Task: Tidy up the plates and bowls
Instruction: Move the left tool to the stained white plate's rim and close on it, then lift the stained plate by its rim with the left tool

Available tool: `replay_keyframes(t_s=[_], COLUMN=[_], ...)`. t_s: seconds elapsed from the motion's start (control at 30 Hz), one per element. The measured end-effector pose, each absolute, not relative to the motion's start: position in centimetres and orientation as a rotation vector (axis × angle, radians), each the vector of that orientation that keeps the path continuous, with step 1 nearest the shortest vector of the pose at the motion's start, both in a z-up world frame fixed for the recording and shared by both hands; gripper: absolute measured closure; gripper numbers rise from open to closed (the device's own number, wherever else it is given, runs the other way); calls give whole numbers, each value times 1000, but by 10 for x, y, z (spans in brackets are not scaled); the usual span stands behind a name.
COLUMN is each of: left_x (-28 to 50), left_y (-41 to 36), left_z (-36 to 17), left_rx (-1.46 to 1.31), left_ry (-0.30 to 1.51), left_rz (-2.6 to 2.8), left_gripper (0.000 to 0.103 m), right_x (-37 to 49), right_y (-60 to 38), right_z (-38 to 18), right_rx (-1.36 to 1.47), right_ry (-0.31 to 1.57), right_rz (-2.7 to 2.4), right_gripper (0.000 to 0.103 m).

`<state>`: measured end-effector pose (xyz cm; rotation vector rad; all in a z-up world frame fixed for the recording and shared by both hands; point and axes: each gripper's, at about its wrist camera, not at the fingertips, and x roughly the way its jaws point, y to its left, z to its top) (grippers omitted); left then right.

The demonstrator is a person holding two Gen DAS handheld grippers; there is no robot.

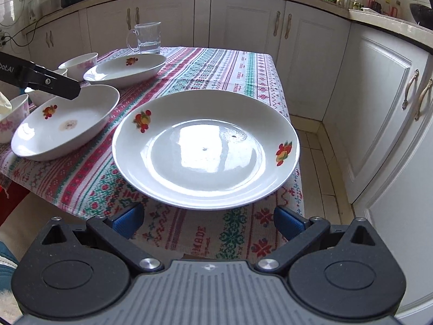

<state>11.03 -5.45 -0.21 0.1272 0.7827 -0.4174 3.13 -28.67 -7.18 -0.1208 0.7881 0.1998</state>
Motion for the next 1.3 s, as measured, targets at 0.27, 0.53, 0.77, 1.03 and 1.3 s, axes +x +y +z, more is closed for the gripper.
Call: replay_keyframes(t_s=[0.27, 0.53, 0.77, 1.03, 1.3], left_x=[139, 164, 187, 208, 213], left_y=[-94, -136, -166, -181, -186], left_z=[-8, -15, -27, -36, -40], left_rx=[225, 298, 370, 374, 388], left_ry=[821, 868, 928, 1007, 1028], left_rz=[-515, -663, -731, -790, -820], left_gripper=[1, 2, 12, 23, 29], right_x=[42, 37, 39, 41, 45], right_y=[-296, -305, -313, -320, -321], right_z=[-76, -82, -85, -86, -85], right_rx=[-143, -155, -162, -160, -169], right_ry=[766, 688, 644, 627, 635], right_rz=[283, 345, 397, 411, 440], right_gripper=[0, 0, 0, 0, 0])
